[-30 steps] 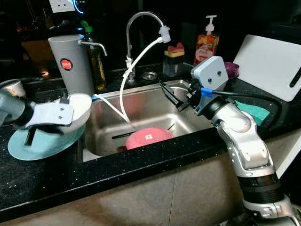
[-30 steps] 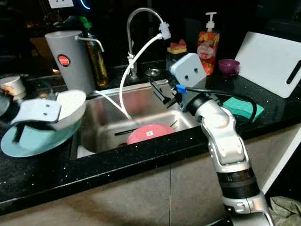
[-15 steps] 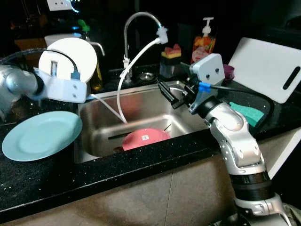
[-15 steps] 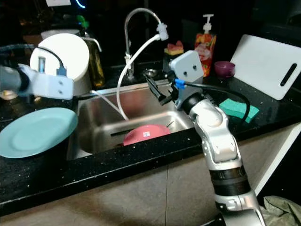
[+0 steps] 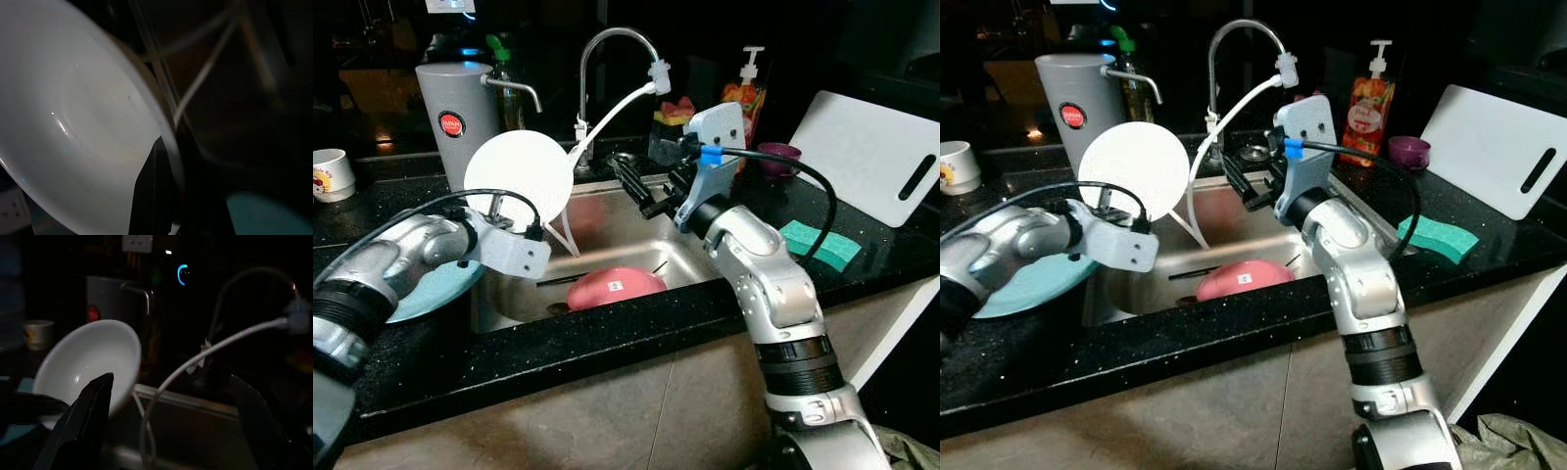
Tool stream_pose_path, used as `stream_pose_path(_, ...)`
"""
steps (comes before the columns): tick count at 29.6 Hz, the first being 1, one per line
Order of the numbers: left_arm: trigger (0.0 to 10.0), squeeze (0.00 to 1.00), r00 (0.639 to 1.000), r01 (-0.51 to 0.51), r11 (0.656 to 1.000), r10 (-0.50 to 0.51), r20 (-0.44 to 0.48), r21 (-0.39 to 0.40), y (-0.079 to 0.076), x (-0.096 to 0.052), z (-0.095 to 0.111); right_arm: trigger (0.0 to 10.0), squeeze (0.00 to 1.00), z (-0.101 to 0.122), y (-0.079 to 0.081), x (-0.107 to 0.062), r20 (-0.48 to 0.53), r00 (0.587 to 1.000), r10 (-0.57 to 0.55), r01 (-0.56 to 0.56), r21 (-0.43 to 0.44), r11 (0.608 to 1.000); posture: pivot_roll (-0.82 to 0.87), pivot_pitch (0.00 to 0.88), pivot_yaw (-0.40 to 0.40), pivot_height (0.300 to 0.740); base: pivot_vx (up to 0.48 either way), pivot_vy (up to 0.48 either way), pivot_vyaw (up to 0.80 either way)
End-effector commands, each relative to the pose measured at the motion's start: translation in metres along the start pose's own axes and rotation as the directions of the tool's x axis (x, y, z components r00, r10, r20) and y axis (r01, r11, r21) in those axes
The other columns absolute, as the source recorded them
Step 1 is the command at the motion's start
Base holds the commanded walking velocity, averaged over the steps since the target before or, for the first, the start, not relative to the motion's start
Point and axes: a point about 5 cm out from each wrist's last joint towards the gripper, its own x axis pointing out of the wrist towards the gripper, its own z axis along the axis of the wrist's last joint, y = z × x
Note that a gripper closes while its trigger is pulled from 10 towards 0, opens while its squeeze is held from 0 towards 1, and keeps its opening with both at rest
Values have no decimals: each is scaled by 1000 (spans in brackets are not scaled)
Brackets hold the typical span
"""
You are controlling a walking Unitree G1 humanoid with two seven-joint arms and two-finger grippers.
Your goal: Kitchen organization
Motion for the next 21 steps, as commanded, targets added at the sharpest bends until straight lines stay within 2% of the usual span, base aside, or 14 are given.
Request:
stream_pose_path(1, 10000, 0, 1000, -19, 1000, 19, 15, 3, -3, 3, 8, 10000, 0, 3, 2, 6, -10, 1000, -9, 9, 3, 1000, 138, 66, -40, 740, 0, 0, 0)
stream_pose_path(3, 10000, 0, 998, -51, 999, 51, 46, -15, -4, 8, 18, 10000, 0, 4, 7, 13, -14, 999, -28, 29, 40, 999, 126, 66, -34, 740, 0, 0, 0)
stream_pose_path(6, 10000, 0, 996, -72, 997, 73, 50, -23, -3, 10, 21, 10000, 0, 4, 12, 16, -12, 1000, -25, 26, 66, 997, 124, 66, -33, 740, 0, 0, 0)
stream_pose_path(16, 10000, 0, 981, -192, 981, 192, 4, -31, 7, 12, 23, 10000, 0, -13, 17, 19, -90, 995, -31, 45, 155, 987, 129, 64, -35, 740, 0, 0, 0)
stream_pose_path(21, 10000, 0, 964, -265, 964, 265, -1, -23, 15, 11, 24, 10000, 0, -20, 19, 21, -120, 992, -35, 47, 104, 993, 131, 60, -39, 740, 0, 0, 0)
